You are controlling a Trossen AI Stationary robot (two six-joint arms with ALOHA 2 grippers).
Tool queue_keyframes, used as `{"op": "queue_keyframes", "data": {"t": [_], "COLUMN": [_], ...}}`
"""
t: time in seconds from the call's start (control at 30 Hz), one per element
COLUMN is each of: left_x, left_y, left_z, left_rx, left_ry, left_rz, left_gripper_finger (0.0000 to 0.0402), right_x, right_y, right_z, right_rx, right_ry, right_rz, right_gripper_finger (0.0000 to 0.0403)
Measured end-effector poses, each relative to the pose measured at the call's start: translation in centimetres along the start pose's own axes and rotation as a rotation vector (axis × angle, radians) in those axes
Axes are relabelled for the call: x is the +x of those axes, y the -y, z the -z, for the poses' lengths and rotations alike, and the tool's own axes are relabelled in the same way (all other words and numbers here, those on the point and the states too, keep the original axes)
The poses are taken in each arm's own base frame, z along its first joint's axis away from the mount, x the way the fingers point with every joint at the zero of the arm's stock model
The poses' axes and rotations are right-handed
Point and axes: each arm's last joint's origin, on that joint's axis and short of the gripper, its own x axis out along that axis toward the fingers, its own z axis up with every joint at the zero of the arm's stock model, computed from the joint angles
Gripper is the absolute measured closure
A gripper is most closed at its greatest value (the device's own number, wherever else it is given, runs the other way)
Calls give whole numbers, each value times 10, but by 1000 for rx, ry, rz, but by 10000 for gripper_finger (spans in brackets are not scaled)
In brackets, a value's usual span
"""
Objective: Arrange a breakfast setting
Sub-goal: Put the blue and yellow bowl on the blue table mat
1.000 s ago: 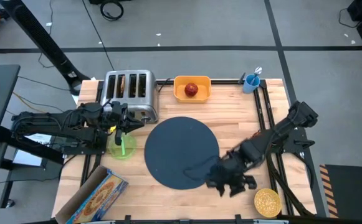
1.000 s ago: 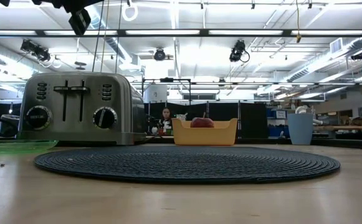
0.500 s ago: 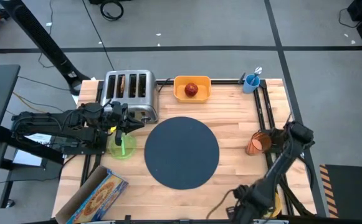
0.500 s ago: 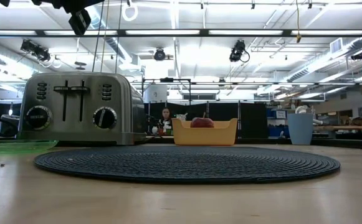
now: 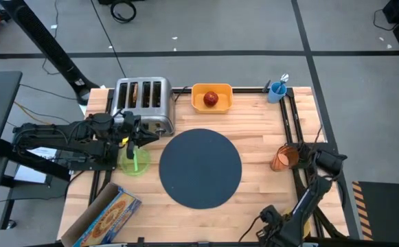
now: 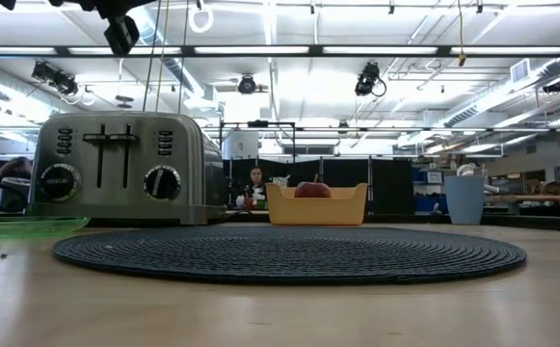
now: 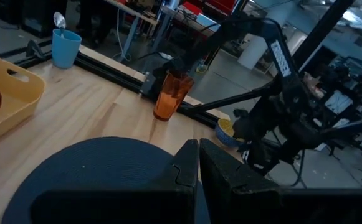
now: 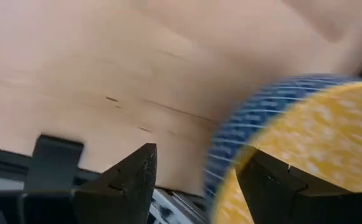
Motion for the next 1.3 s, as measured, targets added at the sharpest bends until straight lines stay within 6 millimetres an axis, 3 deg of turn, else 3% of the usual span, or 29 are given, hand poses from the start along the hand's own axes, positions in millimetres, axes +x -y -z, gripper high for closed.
{"op": "queue_keyframes", "data": {"t": [0.13, 0.53, 0.87, 1.07, 1.3], "left_x": [0, 0, 0, 0, 0], "left_y": [0, 0, 0, 0, 0], "left_z": [0, -1, -1, -1, -1], "left_rx": [-22, -15, -13, -12, -15], "left_ry": [2, 10, 9, 9, 8], "left_rz": [1, 4, 3, 3, 3], "left_gripper_finger": [379, 379, 379, 379, 379], "right_x": [9, 8, 3, -15, -62], "right_y": [-6, -7, -16, -31, -50], "right_z": [1, -2, -21, -36, -67], "right_rx": [-17, -59, -203, -477, -845], "right_ry": [-10, 3, -1, -1, 106], "right_rz": [2, 1, -1, -68, -127], "right_gripper_finger": [209, 303, 382, 382, 382]}}
